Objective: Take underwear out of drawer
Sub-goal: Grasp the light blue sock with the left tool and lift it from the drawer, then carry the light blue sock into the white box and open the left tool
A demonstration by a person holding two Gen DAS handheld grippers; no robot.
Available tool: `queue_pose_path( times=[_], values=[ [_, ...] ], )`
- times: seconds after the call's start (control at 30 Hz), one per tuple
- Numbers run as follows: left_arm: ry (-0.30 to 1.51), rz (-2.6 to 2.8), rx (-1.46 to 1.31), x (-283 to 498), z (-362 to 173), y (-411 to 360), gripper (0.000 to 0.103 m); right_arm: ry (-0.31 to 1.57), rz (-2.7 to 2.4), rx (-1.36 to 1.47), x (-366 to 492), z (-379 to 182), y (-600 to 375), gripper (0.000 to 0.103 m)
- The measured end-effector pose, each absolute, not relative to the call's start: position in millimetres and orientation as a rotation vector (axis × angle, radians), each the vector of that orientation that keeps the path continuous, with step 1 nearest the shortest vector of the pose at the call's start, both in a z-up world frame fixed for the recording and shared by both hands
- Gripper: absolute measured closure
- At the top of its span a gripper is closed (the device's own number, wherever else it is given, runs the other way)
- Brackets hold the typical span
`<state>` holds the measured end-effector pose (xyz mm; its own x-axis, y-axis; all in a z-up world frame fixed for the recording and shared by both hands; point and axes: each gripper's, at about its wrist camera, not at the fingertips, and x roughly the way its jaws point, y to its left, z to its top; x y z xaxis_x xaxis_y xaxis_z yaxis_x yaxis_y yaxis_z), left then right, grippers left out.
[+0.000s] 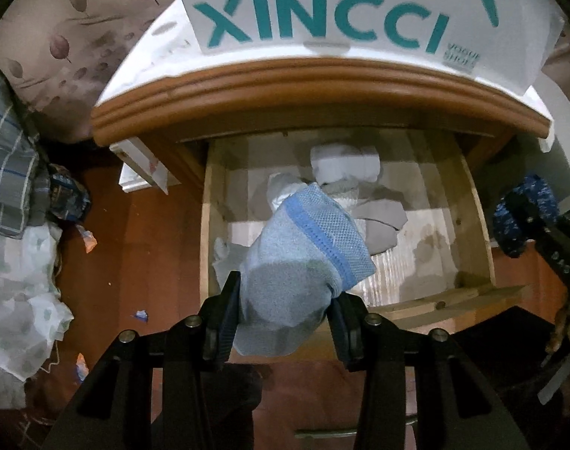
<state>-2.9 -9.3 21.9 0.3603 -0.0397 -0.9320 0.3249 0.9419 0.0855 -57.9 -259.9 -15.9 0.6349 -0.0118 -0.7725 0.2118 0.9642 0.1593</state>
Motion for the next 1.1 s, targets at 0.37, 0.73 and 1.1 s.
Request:
queue_pose_path(
  times=[0.37,0.73,1.1],
  values=[
    [1.05,-0.256,0.201,-16.4,102.6,12.6,0.064,0.878,-0.131,0.237,-59.9,-15.6,-260.2,0.071],
    [0.851,-0.258,0.161,21.1,223.3,18.3,0.064,0.879,-0.122,0.243,-59.0,-15.2,-258.8,0.071],
    [0.91,-0.312,0.167,101.5,224.9,-47.5,0.063,0.88,-0.134,0.257,-60.0,-15.7,-263.5,0.071]
  ],
)
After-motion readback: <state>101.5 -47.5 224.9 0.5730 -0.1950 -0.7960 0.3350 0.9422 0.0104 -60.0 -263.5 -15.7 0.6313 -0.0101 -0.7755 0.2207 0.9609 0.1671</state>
